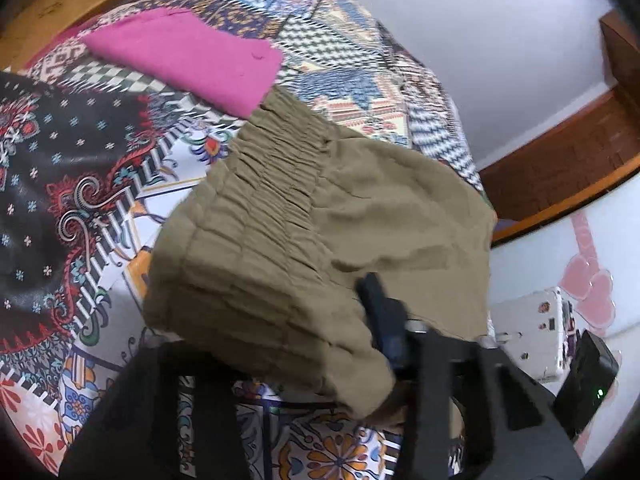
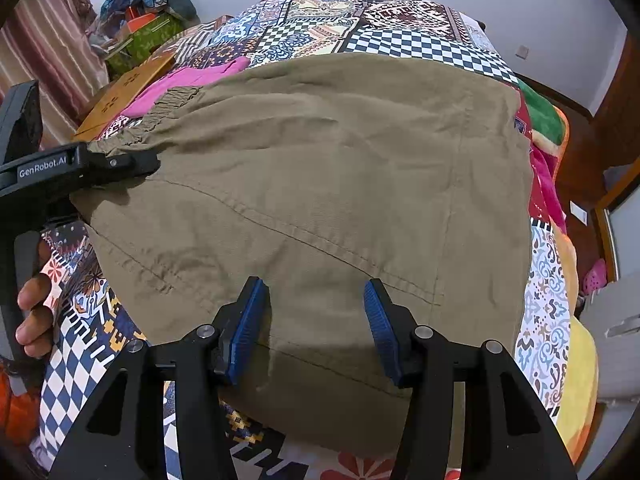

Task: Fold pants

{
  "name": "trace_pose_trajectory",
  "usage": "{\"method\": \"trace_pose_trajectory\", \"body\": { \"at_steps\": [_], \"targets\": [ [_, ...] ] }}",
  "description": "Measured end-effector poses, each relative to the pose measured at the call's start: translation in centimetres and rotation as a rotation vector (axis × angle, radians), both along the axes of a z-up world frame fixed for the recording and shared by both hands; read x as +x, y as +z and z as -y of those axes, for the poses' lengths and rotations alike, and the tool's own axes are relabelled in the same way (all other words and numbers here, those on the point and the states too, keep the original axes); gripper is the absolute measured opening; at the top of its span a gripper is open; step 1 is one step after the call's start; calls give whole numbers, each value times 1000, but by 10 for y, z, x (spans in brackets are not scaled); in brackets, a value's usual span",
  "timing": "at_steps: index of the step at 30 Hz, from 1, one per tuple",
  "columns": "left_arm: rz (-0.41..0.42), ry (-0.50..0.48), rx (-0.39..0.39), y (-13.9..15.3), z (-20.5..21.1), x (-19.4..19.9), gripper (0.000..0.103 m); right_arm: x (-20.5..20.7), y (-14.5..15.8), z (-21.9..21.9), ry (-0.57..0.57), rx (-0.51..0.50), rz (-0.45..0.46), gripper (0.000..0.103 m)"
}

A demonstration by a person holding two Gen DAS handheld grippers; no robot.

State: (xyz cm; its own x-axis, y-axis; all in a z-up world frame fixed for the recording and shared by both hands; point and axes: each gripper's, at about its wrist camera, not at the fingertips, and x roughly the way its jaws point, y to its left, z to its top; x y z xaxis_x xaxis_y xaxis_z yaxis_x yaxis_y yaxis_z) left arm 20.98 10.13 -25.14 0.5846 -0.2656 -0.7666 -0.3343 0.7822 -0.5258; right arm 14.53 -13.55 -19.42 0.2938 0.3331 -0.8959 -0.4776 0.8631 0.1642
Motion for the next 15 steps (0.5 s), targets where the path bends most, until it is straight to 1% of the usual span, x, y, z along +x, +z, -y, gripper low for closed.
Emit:
{"method": "trace_pose_trajectory", "body": {
  "at_steps": [2,3,5,10,13,15],
  "targets": [
    [17,-10,48,5,4,-3,29,0,2,0,-3,-6,-2,48],
    [29,-17,82,9,7,-5,28,1,3,0,-2,-14,-2,48],
    [51,-21,116,18,10,-13,26,1,9,-1,0,-32,5,48],
    [92,3,200,37,6,-35,24,-4,34,-12,30,-14,43,48],
    [104,27,241,47,-3,-56,24,-7,50,-30,68,18,66,48],
    [112,45,269,52,-9,-73,24,-8,56,-50,101,24,82,48]
  ]
}}
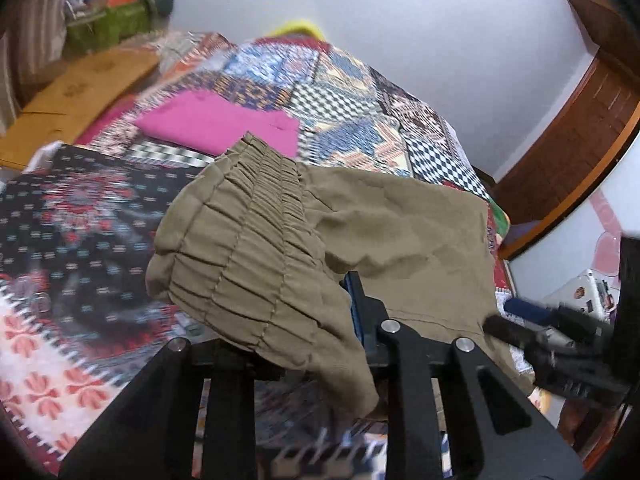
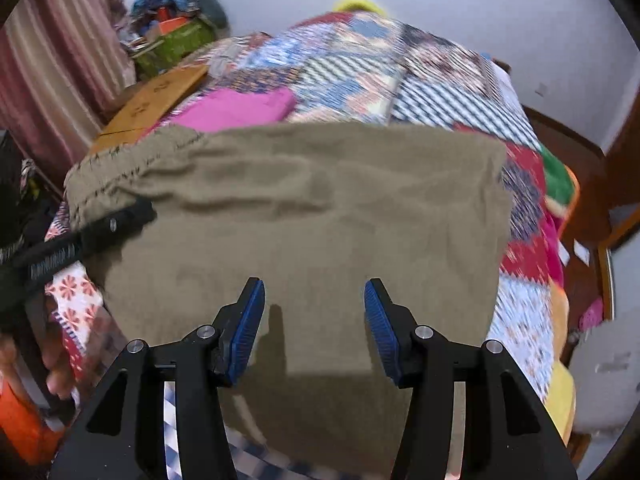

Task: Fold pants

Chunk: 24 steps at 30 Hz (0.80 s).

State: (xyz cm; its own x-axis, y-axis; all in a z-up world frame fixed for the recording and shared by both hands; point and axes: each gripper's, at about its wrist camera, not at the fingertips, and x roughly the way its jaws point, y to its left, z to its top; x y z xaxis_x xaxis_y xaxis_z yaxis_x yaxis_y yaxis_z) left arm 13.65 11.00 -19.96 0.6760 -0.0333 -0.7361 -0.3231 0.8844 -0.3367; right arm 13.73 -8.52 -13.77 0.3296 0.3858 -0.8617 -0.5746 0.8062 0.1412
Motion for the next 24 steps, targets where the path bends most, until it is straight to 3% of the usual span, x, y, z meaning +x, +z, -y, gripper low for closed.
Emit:
{"method": "trace_pose_trajectory", "body": {
  "at_steps": [5,13,16,24],
  "targets": [
    [15,43,70,8,-11,-34,23,4,-1,-63,93,-9,6,48],
    [20,92,74,4,-27,-52,22,14,-63,-130,234,-88,-196,48],
    [21,96,67,2,-30,-52,21,9,-57,-133,259,-115,-171,48],
    [60,69,138,21,-17,-48,21,-7,-15,-93,227,-41,-82,48]
  ]
}}
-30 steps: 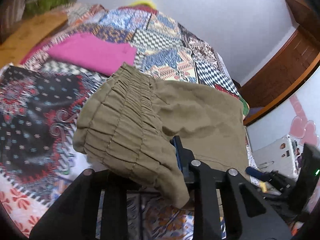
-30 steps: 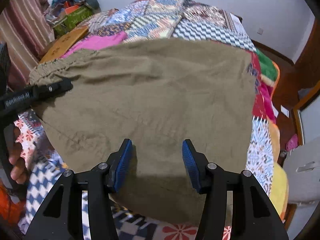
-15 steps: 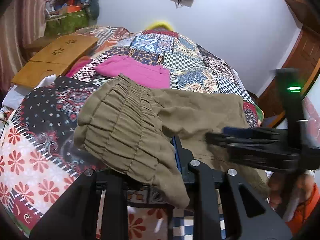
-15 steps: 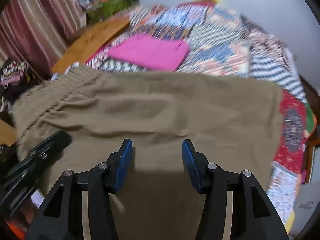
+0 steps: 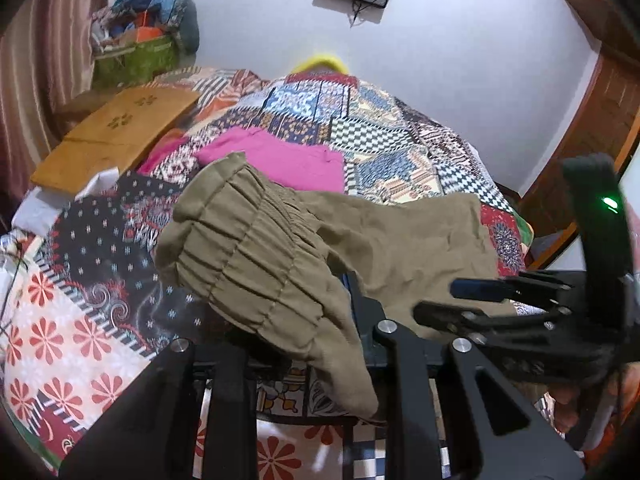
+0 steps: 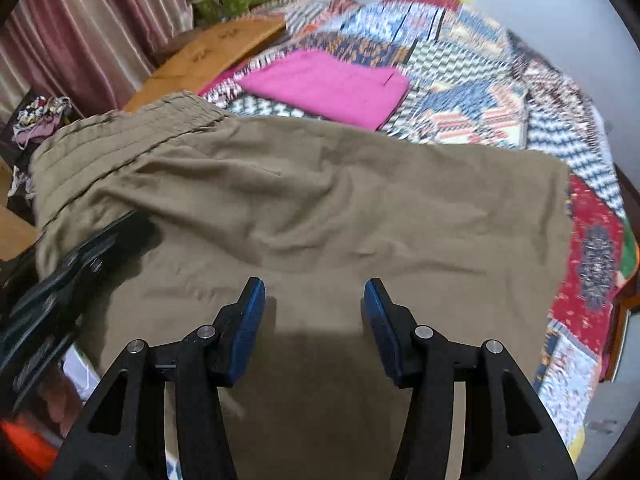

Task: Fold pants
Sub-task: 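Carry the waistband with the left gripper toward the right gripper and lower it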

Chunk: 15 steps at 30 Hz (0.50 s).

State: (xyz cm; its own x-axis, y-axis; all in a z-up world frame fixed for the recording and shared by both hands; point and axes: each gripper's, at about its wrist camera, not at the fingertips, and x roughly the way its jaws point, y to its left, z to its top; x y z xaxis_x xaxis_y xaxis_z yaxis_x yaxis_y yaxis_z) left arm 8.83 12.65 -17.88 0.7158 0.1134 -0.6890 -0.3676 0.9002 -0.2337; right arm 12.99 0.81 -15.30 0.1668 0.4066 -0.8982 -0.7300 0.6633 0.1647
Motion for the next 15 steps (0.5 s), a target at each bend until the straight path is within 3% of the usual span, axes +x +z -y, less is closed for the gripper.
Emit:
{"method": "trace_pose_trajectory", "body": {
  "at_steps": [6,12,15],
  "targets": [
    [54,-63,21,25,17,4,20,-21,11,36,-18,5,55,48],
    [69,-161,-10,40,41,14,18,-22,-22,39,-20,-11,-28,48],
    [68,-187,41,44,59,19,17,-27,-21,39,-7,-23,0,48]
  ]
}}
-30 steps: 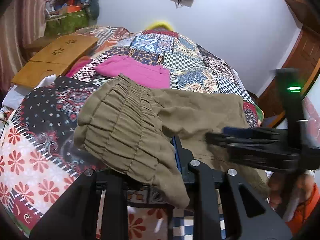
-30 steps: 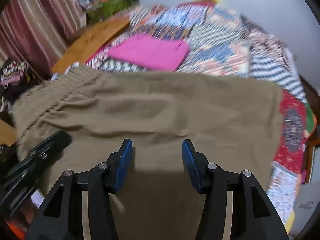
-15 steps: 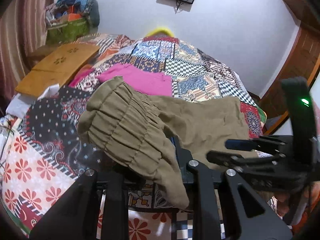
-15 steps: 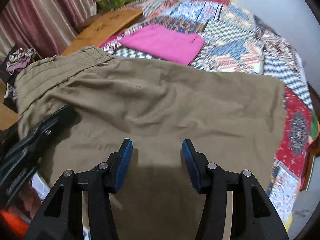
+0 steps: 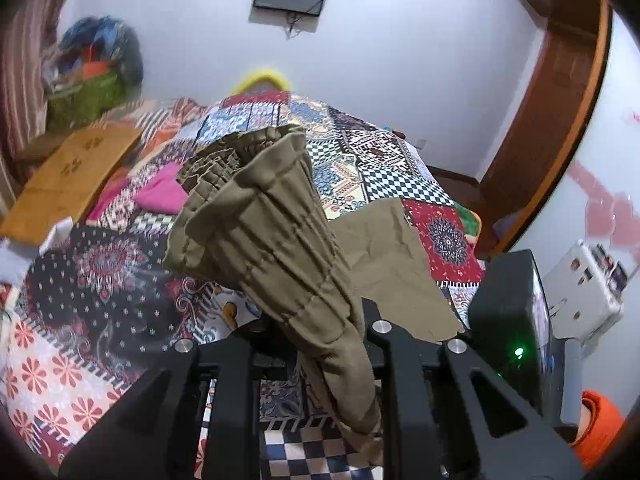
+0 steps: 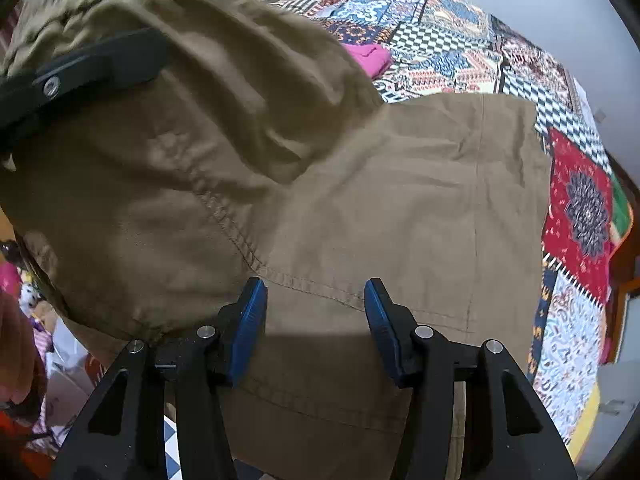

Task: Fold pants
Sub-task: 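Carry the waistband with the left gripper toward the right gripper and lower it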

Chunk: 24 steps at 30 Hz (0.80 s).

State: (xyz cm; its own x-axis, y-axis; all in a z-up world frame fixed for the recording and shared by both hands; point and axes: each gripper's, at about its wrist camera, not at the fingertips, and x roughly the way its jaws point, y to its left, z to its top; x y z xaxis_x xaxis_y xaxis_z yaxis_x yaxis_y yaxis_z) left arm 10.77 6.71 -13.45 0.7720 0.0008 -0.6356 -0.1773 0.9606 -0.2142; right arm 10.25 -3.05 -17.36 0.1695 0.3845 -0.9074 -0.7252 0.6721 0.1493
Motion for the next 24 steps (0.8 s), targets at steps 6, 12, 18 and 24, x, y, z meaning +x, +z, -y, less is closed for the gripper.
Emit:
{"method": "trace_pose_trajectory", "body": {
  "at_steps": [6,12,18,24],
  "targets": [
    [3,-35,23,11,14,7,17,1,19,37,-64,53,25,48],
    [7,-80,52,17,35,13,17,7,28,101,-195,52,67,48],
    [8,-139,67,21,62,25,17,18,-7,125,-246,12,-9,48],
    [-17,-211,76,19,93,43,15,14,-8,136,-277,81,-40,48]
  ]
}}
